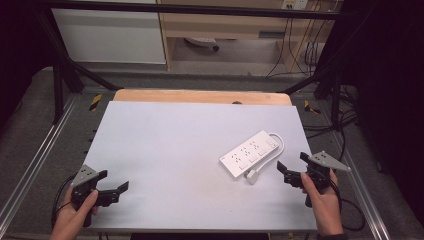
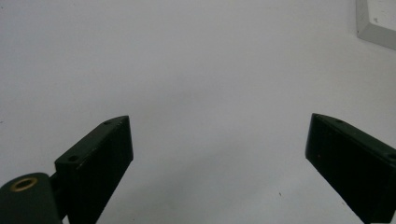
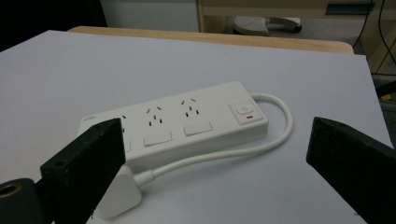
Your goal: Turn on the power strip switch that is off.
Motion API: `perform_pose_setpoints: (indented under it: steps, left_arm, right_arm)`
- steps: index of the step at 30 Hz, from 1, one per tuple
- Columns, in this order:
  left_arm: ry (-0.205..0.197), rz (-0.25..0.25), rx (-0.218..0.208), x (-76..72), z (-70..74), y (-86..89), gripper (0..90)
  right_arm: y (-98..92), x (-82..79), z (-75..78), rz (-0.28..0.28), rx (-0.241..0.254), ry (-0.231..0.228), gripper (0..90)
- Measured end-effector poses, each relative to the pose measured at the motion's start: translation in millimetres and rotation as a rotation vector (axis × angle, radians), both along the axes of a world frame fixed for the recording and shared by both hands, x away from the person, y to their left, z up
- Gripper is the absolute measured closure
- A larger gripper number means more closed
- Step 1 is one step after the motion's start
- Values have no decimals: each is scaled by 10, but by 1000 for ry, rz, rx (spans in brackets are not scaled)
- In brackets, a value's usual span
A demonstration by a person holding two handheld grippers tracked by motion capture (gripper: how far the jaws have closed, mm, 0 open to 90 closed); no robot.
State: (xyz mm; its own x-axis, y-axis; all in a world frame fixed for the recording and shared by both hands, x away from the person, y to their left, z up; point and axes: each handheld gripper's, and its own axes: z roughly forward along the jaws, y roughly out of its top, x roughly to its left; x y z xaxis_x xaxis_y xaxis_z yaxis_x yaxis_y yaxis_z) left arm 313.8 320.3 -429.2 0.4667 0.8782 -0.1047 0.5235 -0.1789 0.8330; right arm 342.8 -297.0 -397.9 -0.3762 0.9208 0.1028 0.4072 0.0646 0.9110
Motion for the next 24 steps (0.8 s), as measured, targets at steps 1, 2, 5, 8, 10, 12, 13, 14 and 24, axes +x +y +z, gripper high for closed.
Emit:
perform_pose_setpoints:
  steps: [1,2,5,8,10,12,13,14,24]
  left_arm:
    - [0,0,0,0,0,0,76]
    - [0,0,0,0,0,0,76]
    - [-1,-1,0,-1,0,1,76]
    - [-1,-1,-1,-1,1,4,76]
    - [-1,-2,-1,-1,0,3,76]
    - [-1,-3,-1,-1,0,2,76]
    - [-1,-3,-1,-1,0,2,76]
    - [-1,-3,0,0,0,2,76]
    - [-1,-8,1,3,3,-8,76]
  right_arm:
    - [-12,-1,-19,-5,2,5,50]
    - [-24,-2,-41,-9,0,11,50]
    - [-55,-2,-103,-15,-4,27,50]
    - [-71,-6,-164,-24,-50,42,62]
    - [-82,-3,-208,-14,-56,53,61]
    - [-81,-3,-246,-8,-62,64,62]
    - [-79,0,-263,-3,-67,67,61]
    - [-74,0,-280,3,-69,75,61]
    - [-10,65,-515,53,-118,187,58]
